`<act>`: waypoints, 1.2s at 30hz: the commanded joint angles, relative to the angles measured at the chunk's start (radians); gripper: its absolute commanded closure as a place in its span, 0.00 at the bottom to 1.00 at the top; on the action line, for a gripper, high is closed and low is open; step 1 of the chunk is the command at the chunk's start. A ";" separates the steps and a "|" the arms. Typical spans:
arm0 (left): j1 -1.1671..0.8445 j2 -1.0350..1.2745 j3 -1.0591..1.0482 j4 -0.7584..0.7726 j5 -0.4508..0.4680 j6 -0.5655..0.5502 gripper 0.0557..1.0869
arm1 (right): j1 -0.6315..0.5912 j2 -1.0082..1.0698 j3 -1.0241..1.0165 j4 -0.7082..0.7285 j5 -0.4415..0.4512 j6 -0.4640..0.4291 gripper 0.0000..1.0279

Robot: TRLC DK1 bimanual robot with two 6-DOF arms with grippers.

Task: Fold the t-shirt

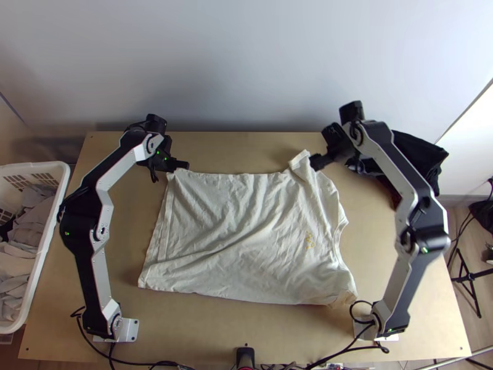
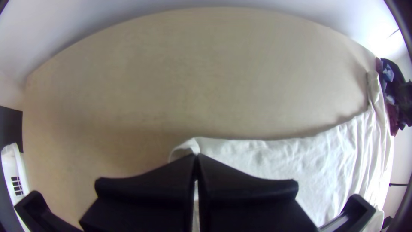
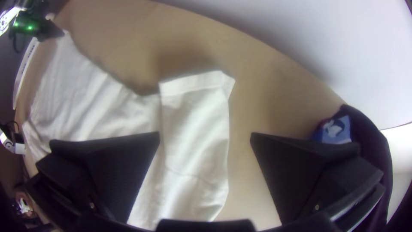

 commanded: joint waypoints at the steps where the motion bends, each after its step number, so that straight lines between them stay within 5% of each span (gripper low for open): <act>1: -0.004 -0.026 -0.007 -0.005 0.002 0.002 0.97 | 0.013 0.223 0.240 0.002 0.003 0.012 0.05; 21: -0.021 -0.041 -0.027 -0.011 0.004 0.013 0.97 | 0.002 0.416 0.390 -0.008 0.018 0.035 0.21; 30: -0.011 -0.046 -0.026 -0.011 0.002 0.025 0.97 | 0.008 0.434 0.420 -0.008 0.018 0.010 0.97; 36: -0.006 -0.044 0.005 0.001 0.002 0.027 0.97 | 0.012 0.405 0.440 0.002 0.018 0.010 0.97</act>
